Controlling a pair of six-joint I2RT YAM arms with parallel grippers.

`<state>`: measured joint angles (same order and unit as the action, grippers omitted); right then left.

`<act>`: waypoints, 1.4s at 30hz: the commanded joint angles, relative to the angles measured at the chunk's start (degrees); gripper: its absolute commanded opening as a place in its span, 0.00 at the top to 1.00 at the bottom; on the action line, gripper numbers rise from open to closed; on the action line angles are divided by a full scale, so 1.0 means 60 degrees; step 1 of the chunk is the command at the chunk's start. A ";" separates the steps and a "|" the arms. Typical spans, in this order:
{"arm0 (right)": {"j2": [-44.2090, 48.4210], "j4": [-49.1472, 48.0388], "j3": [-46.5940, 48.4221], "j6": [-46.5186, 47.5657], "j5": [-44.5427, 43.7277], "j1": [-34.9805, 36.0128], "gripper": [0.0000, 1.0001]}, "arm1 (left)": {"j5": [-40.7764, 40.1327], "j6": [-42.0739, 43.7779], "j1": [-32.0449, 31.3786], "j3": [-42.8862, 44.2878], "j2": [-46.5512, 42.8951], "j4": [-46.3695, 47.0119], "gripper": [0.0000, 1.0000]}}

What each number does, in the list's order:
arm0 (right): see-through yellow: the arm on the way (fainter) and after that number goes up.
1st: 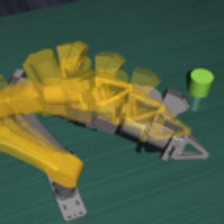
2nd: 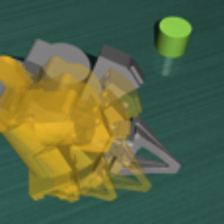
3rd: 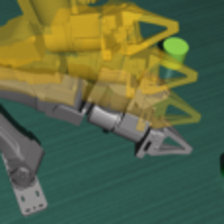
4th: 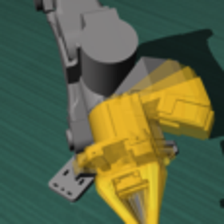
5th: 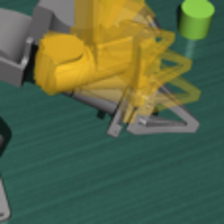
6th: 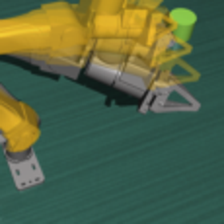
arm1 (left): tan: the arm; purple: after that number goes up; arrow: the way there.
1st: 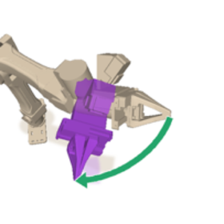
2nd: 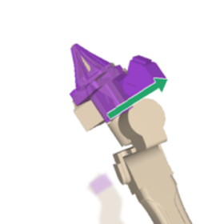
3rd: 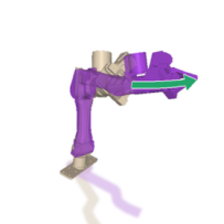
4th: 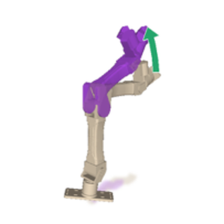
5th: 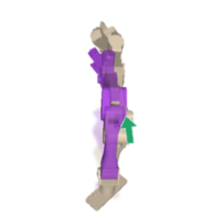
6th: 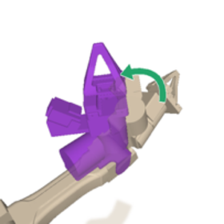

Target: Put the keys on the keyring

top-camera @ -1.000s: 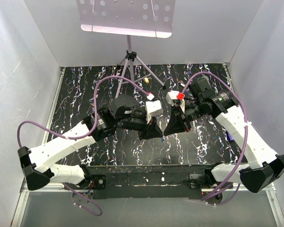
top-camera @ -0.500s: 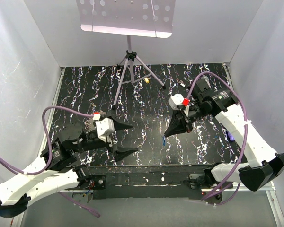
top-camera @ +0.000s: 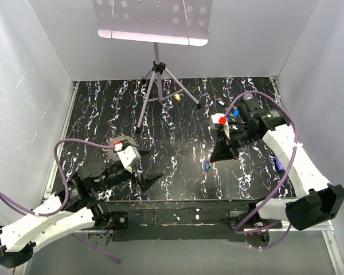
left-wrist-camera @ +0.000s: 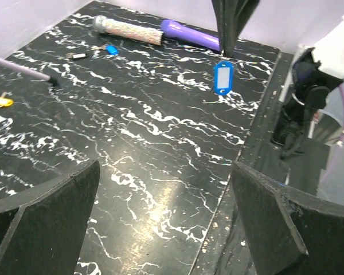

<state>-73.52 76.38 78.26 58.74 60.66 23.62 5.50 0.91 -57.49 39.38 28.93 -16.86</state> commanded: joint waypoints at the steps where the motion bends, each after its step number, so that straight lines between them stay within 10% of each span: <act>1: 0.0329 0.0673 -0.1044 -0.1717 -0.1904 -0.1822 0.99 | -0.1252 0.0127 0.0032 -0.0395 -0.0353 0.0027 0.02; 11: -0.0562 -0.1449 -0.3419 -0.3227 -0.5861 -0.4961 0.99 | -0.2030 0.0025 0.0032 -0.0483 -0.0265 -0.0105 0.02; 42: -0.5546 -0.3413 -0.0475 -0.5689 -0.6844 -0.3687 0.99 | -0.2176 -0.0078 0.0032 -0.0527 -0.0602 -0.0148 0.02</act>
<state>-107.28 57.84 73.28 25.96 19.42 0.25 -6.70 0.43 -57.49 36.07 25.26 -16.88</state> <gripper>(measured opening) 0.022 0.981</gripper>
